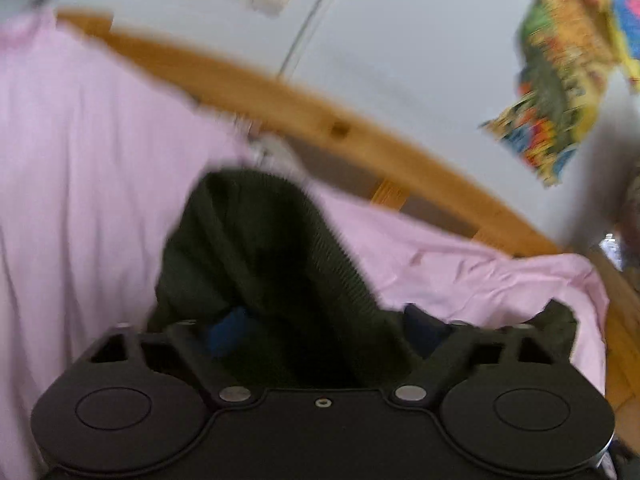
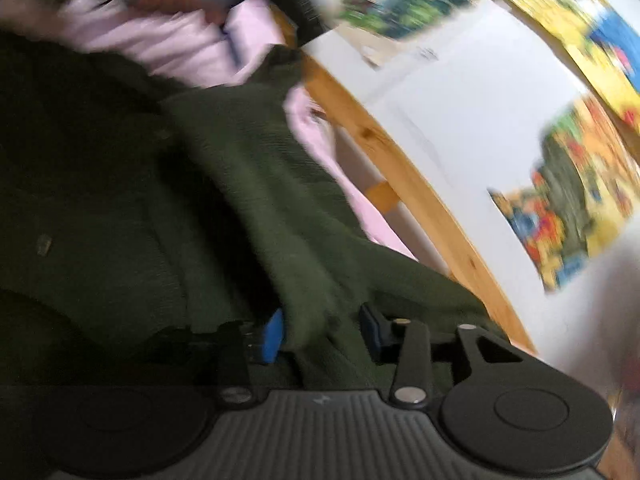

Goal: Fold large clothes

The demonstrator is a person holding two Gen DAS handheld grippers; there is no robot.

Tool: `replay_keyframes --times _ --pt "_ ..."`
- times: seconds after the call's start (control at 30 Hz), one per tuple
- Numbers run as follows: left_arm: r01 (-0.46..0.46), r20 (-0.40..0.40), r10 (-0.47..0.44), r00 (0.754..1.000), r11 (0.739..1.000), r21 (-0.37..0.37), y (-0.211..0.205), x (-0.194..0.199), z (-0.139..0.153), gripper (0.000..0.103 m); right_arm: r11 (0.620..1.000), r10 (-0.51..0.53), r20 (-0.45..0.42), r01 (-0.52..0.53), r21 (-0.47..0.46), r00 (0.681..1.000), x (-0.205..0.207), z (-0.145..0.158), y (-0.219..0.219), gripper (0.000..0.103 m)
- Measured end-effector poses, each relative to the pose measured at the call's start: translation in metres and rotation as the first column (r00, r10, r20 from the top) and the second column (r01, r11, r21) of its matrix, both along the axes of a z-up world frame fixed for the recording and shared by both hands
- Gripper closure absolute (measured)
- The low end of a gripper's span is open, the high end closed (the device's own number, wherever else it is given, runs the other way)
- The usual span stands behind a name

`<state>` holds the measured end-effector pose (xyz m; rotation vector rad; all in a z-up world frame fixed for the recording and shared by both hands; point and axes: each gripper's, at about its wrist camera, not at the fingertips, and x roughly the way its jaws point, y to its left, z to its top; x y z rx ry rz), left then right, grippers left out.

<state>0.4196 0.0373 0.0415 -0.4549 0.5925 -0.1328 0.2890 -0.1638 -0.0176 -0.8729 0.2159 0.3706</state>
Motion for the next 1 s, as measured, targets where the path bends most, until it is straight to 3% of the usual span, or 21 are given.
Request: replay_keyframes --times 0.07,0.17,0.23,0.3,0.37,0.43,0.5,0.6,0.7,0.77,0.87,0.93,1.0 --pt "0.001 -0.037 -0.002 0.999 0.999 -0.042 0.001 0.007 -0.012 0.049 0.991 -0.062 -0.060 0.068 0.115 0.996 0.010 0.023 -0.014 0.033" --pt "-0.008 -0.048 0.005 0.999 0.998 -0.057 0.002 0.008 -0.021 0.071 0.923 -0.113 -0.200 0.178 0.341 0.973 0.040 0.060 -0.037 0.020" --pt "0.001 -0.030 -0.002 1.000 0.999 -0.036 0.001 0.006 -0.023 0.083 0.837 -0.102 -0.315 0.253 0.486 0.944 0.071 0.078 -0.050 0.019" --pt "0.014 -0.013 -0.014 1.000 1.000 -0.023 0.003 0.004 -0.023 0.088 0.712 -0.061 -0.400 0.320 0.625 0.914 0.100 0.089 -0.065 0.019" --pt "0.019 0.002 -0.019 1.000 1.000 -0.004 0.005 0.000 -0.021 0.089 0.607 -0.031 -0.461 0.383 0.696 0.887 0.128 0.097 -0.072 0.019" --pt "0.021 0.023 -0.022 1.000 1.000 0.013 0.006 -0.003 -0.019 0.093 0.533 0.014 -0.483 0.403 0.744 0.875 0.144 0.102 -0.077 0.017" --pt "0.023 0.030 -0.023 0.999 0.999 0.032 0.008 -0.004 -0.018 0.095 0.547 0.029 -0.483 0.390 0.741 0.875 0.150 0.107 -0.076 0.016" --pt "0.026 0.024 -0.027 0.999 0.999 0.042 0.010 -0.002 -0.020 0.099 0.653 0.045 -0.502 0.355 0.669 0.864 0.140 0.102 -0.067 0.015" --pt "0.022 0.016 -0.023 1.000 0.998 0.056 0.012 0.001 -0.023 0.099 0.776 0.046 -0.560 0.324 0.542 0.827 0.114 0.084 -0.064 0.015" --pt "0.030 0.007 -0.030 1.000 0.997 0.068 0.014 0.005 -0.025 0.099 0.816 0.046 -0.596 0.314 0.486 0.802 0.094 0.074 -0.070 0.015" --pt "0.046 0.002 -0.047 0.999 0.993 0.104 0.013 0.007 -0.033 0.099 0.810 0.023 -0.605 0.340 0.477 0.796 0.080 0.075 -0.085 0.015" --pt "0.050 0.008 -0.051 0.999 0.993 0.110 0.013 0.004 -0.037 0.099 0.771 -0.010 -0.564 0.365 0.521 0.826 0.085 0.086 -0.094 0.015" --pt "0.052 0.014 -0.054 0.998 0.993 0.110 0.012 0.001 -0.040 0.099 0.705 -0.047 -0.541 0.412 0.577 0.839 0.103 0.098 -0.099 0.015"
